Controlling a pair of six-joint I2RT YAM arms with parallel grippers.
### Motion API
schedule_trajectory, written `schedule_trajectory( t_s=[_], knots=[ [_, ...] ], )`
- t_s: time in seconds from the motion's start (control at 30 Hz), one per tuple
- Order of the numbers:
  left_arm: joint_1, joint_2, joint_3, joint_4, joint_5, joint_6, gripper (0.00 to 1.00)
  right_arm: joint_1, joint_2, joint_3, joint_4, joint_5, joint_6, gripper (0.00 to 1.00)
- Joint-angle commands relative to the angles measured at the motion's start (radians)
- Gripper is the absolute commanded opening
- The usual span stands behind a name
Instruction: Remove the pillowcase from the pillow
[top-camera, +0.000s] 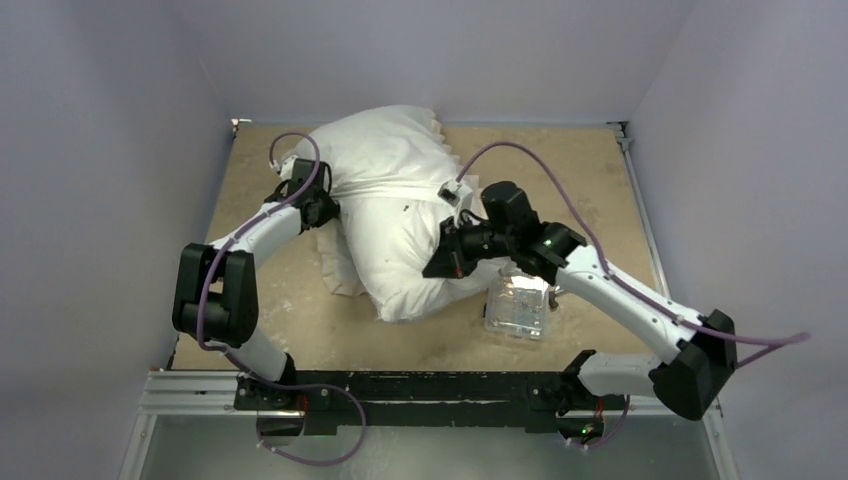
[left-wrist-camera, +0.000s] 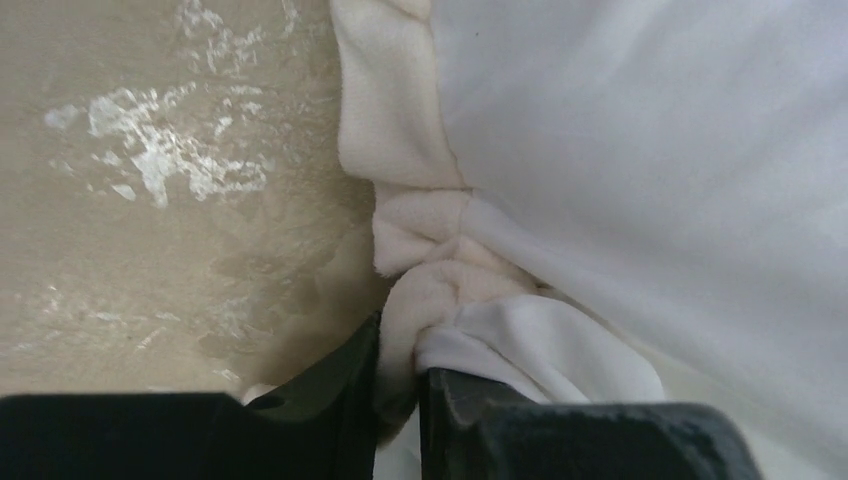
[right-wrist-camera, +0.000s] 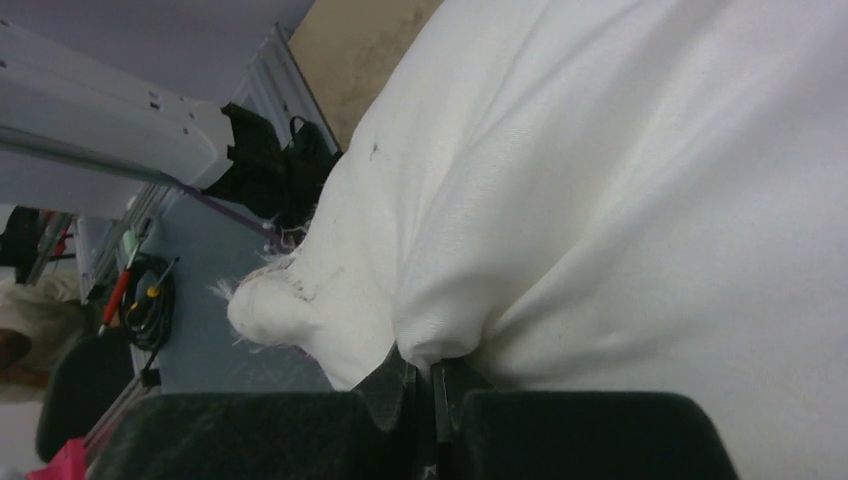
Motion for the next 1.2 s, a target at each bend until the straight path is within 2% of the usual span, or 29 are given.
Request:
schedule_trajectory(
  t_s=[0.0,0.1,0.2,0.27,0.4,0.53,0.67,0.87,1.0,1.17],
  knots=[
    [0.029,-0.026,0.099,0.036,0.001,0.110,0.23,0.099,0.078,0.002,0.190,-0.138,0.047,0.00],
    [0.029,-0.076,0.117,-0.005,-0.013,0.143,0.41,0.179,0.184,0.117,0.103,-0.105,-0.017,0.00],
    [0.029,-0.147,0.127,-0.059,-0.039,0.173,0.59,0.212,0.267,0.248,0.009,-0.061,-0.062,0.12],
    [0.029,-0.190,0.144,-0.106,-0.049,0.195,0.67,0.213,0.303,0.316,-0.072,-0.020,-0.076,0.27],
    [0.029,-0.273,0.178,-0.232,-0.037,0.232,0.76,0.201,0.315,0.406,-0.179,0.015,-0.140,0.55],
    [0.027,-0.345,0.187,-0.322,0.051,0.250,0.90,0.110,0.270,0.420,-0.214,0.078,-0.167,0.73],
    [0.009,-0.411,0.184,-0.399,0.155,0.238,0.96,-0.039,0.246,0.383,-0.257,0.170,-0.142,0.79],
    [-0.079,-0.483,0.118,-0.442,0.338,0.172,0.98,-0.142,0.204,0.241,-0.282,0.329,-0.116,0.88],
    [-0.217,-0.504,0.119,-0.441,0.321,0.106,0.99,-0.198,0.152,0.129,-0.241,0.369,-0.094,0.89],
    [-0.340,-0.445,0.181,-0.430,0.254,0.072,0.99,-0.226,0.144,0.014,-0.162,0.332,-0.057,0.87]
  ],
)
